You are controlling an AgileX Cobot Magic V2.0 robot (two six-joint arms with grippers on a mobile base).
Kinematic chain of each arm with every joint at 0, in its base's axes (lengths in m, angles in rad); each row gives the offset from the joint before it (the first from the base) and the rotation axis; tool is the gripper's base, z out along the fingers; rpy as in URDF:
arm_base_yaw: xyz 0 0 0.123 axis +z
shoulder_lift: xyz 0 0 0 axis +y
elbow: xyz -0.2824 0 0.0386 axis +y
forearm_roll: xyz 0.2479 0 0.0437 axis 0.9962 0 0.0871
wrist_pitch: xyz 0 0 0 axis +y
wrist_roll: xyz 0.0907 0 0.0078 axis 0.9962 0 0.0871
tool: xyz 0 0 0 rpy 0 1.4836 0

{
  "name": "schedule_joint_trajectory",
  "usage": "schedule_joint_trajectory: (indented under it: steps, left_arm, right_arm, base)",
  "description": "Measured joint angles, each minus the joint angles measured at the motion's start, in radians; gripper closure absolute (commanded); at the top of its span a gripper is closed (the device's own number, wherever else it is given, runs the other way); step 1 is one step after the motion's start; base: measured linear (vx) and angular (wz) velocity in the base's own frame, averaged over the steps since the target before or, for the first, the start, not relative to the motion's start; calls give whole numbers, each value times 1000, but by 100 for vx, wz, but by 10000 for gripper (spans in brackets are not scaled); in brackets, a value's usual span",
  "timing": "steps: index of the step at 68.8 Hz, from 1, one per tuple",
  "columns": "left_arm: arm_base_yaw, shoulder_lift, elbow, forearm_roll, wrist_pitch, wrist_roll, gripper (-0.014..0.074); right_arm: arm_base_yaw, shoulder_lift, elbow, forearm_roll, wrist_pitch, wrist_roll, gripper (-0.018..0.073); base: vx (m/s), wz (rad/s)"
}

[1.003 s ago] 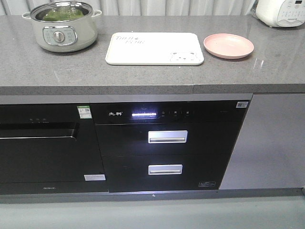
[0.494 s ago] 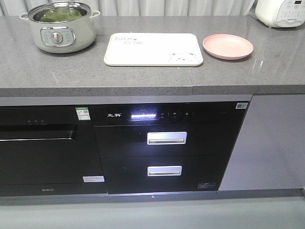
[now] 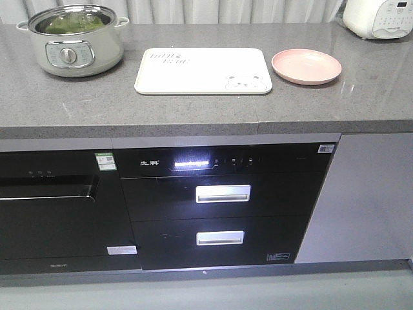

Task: Transfer vegetables to tray and serve
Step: 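Continue driving closer to the counter with pot, tray and plate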

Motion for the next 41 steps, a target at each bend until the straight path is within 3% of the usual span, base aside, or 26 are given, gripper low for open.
schedule_joint_trajectory:
  steps: [41]
  left_arm:
    - [0, 0, 0, 0, 0, 0, 602]
  right_arm:
    - [0, 0, 0, 0, 0, 0, 561]
  base:
    - [10, -1]
